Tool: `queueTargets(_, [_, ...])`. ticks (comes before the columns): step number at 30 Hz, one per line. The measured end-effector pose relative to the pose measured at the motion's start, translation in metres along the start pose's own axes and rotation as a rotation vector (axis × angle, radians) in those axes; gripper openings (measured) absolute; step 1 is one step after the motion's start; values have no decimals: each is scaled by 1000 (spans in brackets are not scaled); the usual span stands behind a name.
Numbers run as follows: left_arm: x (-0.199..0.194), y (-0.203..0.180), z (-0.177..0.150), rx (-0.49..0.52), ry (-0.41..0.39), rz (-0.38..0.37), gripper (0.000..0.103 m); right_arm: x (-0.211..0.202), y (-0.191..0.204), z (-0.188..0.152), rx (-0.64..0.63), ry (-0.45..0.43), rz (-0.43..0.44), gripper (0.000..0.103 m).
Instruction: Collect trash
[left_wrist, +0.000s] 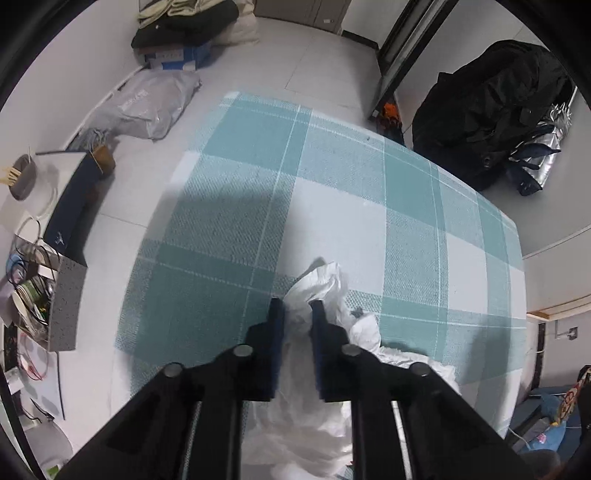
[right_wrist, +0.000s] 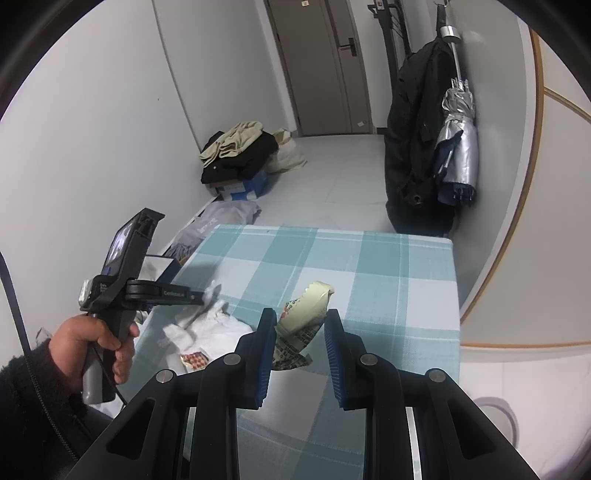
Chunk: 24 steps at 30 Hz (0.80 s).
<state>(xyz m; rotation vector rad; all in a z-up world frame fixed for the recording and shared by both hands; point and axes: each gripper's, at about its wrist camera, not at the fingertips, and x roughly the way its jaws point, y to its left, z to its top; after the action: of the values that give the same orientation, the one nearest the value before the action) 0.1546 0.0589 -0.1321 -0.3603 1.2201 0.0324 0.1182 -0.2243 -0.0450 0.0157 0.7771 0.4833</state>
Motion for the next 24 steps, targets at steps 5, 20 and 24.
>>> queueTargets(5, [-13,2,0,-17,-56,15,3,-5,1,1,-5,-11,-3,25])
queueTargets(20, [-107,-38,-24,23,-260,-172,3,-81,14,9,-15,-105,7,25])
queueTargets(24, [-125,-62,-31,63,-281,-237,3,-111,4,7,-16,-133,-6,25])
